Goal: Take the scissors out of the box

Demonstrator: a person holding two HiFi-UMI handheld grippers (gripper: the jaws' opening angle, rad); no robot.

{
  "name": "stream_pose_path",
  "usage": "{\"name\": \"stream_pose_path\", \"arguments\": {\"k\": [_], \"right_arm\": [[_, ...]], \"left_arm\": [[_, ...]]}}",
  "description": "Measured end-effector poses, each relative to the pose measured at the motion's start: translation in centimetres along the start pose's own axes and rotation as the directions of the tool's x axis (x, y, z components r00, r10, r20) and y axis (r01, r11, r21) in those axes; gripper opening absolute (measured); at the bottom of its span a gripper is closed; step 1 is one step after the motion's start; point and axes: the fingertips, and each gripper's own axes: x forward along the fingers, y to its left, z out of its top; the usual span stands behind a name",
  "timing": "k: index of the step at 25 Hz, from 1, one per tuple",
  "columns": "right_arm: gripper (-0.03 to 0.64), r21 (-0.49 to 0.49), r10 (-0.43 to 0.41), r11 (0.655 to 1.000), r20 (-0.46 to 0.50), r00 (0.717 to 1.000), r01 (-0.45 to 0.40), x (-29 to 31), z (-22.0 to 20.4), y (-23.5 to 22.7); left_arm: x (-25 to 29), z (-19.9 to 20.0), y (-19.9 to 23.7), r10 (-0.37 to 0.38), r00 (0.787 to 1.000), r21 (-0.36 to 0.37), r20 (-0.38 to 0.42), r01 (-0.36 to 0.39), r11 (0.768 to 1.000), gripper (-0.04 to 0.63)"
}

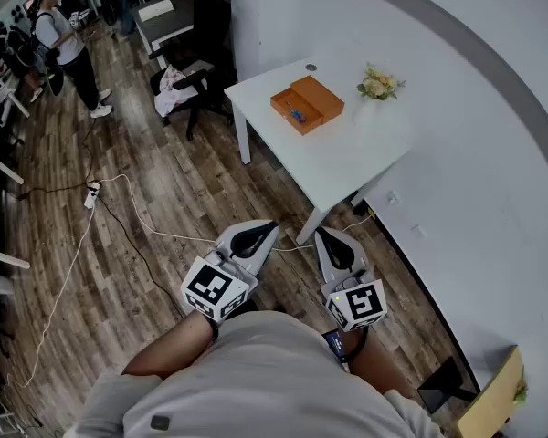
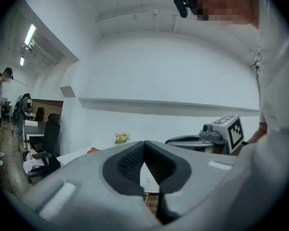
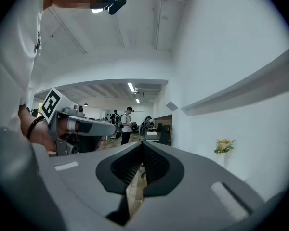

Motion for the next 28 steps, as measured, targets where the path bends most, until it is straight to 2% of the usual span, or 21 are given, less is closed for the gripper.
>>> {"name": "stream_pose_path", "arguments": {"k": [13, 21, 28], "right_arm": [[0.009, -0.001, -0.009, 1.000, -0.029, 1.000, 0.009, 5.6, -0.9, -1.6], [0.009, -0.002, -0.035, 0.999, -0.051, 0.998, 0.035, 13.6, -1.0, -1.8], [0.009, -0.009, -0.071, 0.997, -0.056, 0.996, 0.071, 20.1, 0.7, -0.5]], "left_arm": [[1.9, -0.9, 6.0, -0.002, 1.000, -0.028, -0.018, 0.001, 1.000, 0.005], [2.2, -0.5, 13.9, -0.041, 0.999, -0.035, -0.018, 0.040, 0.999, 0.005], [1.1, 1.1, 20.6, -0.095, 0.995, -0.024, -0.024, 0.094, 0.995, 0.005]]}}
